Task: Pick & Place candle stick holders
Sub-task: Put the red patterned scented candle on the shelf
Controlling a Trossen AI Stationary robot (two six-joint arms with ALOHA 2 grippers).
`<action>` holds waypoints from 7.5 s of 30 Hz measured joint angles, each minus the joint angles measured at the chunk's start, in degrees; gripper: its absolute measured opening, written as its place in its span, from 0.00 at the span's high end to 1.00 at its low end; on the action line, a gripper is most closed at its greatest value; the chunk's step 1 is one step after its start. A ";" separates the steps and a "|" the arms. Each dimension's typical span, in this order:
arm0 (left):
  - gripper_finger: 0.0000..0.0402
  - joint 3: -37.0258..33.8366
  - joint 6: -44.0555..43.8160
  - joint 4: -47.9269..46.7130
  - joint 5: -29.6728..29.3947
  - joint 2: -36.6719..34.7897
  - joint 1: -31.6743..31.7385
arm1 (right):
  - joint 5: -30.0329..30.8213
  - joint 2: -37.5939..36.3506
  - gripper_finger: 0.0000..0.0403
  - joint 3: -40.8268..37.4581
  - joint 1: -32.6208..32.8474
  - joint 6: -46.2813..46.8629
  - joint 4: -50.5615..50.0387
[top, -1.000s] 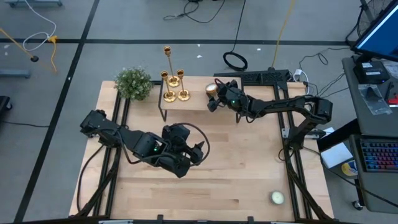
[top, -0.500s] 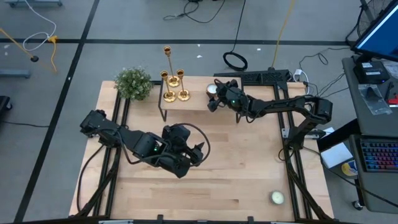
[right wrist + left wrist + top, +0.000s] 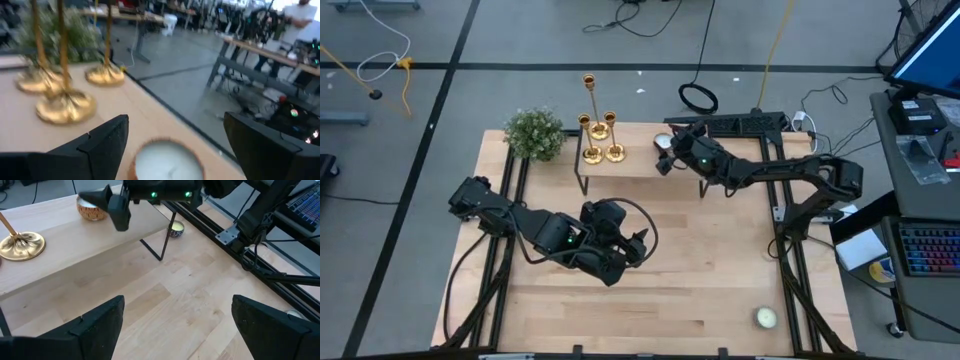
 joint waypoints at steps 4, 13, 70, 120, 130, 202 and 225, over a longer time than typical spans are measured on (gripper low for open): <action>0.09 0.00 0.12 -0.06 0.00 0.00 0.00 | -0.04 -4.97 0.21 0.00 1.80 -3.27 -1.18; 0.09 0.00 0.09 -3.43 -0.15 0.00 -0.02 | 6.58 -23.52 0.21 0.00 9.18 -5.59 -27.11; 0.09 -42.37 4.74 30.61 0.80 -19.58 0.76 | -18.11 -22.65 0.21 -0.04 -22.85 33.65 -83.71; 0.09 -58.82 4.24 50.01 8.16 -23.80 1.19 | -16.26 -10.96 0.21 -9.34 -29.12 44.34 -66.79; 0.09 -58.82 5.82 50.03 10.85 -23.80 3.00 | -15.25 -10.96 0.21 -13.93 -29.09 44.63 -61.25; 0.09 -58.82 7.63 50.03 12.04 -23.78 3.10 | -16.43 -45.28 0.28 -16.28 -29.09 51.52 -48.17; 0.09 -58.82 7.75 50.03 12.02 -23.78 3.08 | -24.47 -23.01 0.28 13.63 -22.22 39.13 -52.13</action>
